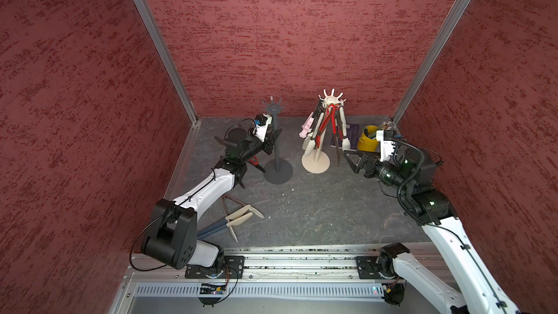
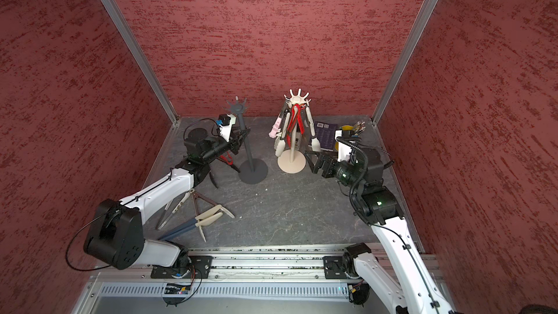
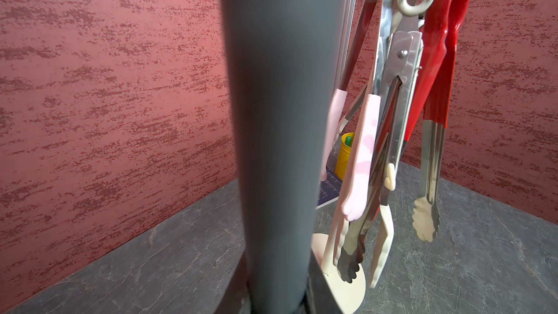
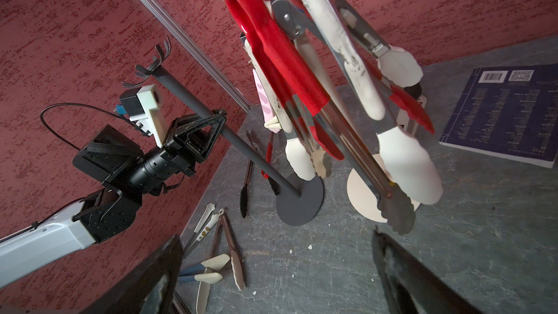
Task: Hang food tongs on kitchen utensil racks
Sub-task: Move the rack to the center of the board.
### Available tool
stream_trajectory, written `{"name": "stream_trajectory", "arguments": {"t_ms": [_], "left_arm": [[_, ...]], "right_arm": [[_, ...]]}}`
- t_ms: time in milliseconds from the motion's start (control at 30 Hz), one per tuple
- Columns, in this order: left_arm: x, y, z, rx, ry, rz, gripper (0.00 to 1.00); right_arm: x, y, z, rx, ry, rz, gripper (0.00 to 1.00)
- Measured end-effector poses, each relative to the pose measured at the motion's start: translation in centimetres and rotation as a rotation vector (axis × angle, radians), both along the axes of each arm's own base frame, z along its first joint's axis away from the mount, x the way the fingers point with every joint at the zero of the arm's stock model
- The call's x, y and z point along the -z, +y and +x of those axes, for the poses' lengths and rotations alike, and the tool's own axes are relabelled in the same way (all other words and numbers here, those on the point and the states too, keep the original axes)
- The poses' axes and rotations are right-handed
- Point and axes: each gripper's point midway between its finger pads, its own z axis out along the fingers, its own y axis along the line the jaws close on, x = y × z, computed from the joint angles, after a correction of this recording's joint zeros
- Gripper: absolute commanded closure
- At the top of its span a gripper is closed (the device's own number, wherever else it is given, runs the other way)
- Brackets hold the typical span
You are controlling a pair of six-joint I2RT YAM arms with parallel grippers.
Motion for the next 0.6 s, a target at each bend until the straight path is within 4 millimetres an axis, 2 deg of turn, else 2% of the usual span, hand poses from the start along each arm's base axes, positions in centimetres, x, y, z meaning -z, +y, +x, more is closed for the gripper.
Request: {"name": "stream_trajectory", "arguments": {"t_ms": [100,233,333,433,600], "left_arm": [[-0.9,0.1,0.0,-0.004,-0.027,-0.020,0.53],[-2.9,0.4,-0.5,-0.016,-0.075,-0.056,0.18],[-4.4,0.8,-0.7,-0.032,-0.106,-0.088,0.06],[-5.4,1.2,-1.1,-0.050,-0.124,-0.111,0.00],[-6.5,2.3,-1.9,-0.090,-0.130,-0.140,0.00]], "right_arm": [[0.2,0.0,0.1,0.001,0.009,-0.002,0.01],[0.4,0.0,0.1,0.001,0.017,-0.004,0.01],[0.4,0.0,0.1,0.001,0.018,-0.005,0.01],[0.6,0.0,0.1,0.001,0.023,-0.006,0.01],[0.9,0.0,0.2,0.001,0.036,-0.010,0.01]]}}
